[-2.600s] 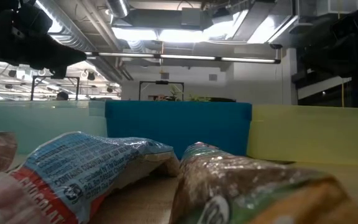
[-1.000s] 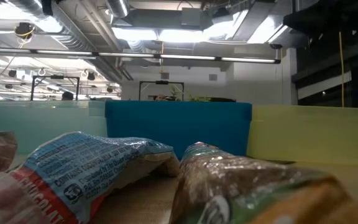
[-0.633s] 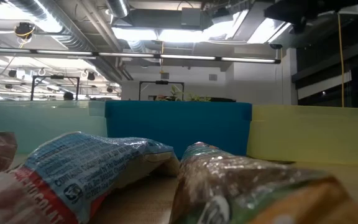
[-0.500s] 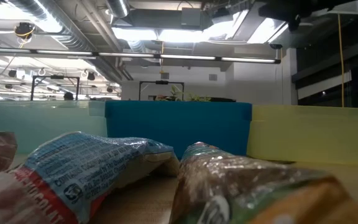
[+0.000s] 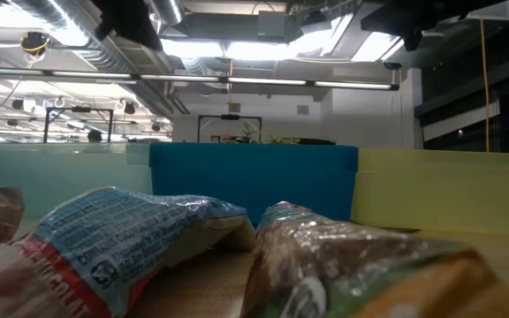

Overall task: Pick and place Granola Bars by type
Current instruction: Put the blue granola bar into the green bin

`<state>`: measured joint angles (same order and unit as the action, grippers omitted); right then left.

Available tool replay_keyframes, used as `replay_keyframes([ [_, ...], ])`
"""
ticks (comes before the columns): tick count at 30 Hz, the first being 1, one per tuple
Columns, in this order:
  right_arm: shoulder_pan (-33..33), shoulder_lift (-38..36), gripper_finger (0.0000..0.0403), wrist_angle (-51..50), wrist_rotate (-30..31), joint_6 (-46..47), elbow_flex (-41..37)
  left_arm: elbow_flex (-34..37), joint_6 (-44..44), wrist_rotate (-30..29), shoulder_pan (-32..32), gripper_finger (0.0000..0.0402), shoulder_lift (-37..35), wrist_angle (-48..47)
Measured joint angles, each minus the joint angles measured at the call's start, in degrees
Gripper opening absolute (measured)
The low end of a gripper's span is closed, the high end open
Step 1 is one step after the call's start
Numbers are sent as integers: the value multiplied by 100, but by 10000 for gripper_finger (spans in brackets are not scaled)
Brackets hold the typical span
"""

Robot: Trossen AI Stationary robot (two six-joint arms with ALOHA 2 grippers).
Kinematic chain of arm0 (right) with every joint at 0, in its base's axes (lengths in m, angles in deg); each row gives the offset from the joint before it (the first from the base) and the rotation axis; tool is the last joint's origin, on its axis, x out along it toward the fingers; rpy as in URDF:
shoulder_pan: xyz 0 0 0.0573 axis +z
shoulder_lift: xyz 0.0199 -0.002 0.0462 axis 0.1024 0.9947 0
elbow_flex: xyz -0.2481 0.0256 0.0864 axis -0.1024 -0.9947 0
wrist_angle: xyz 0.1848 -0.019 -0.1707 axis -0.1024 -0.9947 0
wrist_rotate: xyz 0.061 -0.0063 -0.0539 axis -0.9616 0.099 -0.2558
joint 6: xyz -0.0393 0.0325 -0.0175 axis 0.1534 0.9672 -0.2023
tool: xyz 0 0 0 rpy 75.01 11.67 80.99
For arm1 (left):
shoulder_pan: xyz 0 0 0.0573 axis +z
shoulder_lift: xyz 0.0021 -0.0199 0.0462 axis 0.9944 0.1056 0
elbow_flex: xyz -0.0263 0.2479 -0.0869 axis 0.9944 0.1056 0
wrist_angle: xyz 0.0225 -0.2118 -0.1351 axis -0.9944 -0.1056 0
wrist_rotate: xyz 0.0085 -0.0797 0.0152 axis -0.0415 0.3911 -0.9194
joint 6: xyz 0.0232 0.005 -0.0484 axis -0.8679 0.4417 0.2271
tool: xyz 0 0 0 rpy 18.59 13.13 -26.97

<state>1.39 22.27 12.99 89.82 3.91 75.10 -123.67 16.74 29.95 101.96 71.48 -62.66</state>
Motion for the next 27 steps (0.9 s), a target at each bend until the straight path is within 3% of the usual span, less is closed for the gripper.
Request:
replay_keyframes([
  [9, 0, 0, 35, -2, -6, -2, 0, 0, -326, 676, 718, 83, 802, -244],
  [17, 0, 0, 35, -2, -4, -5, 0, 0, -375, 693, 1379, 163, 1417, -240],
  [27, 0, 0, 35, -2, -7, -155, 0, 0, -303, 901, 2476, 227, 2338, -257],
])
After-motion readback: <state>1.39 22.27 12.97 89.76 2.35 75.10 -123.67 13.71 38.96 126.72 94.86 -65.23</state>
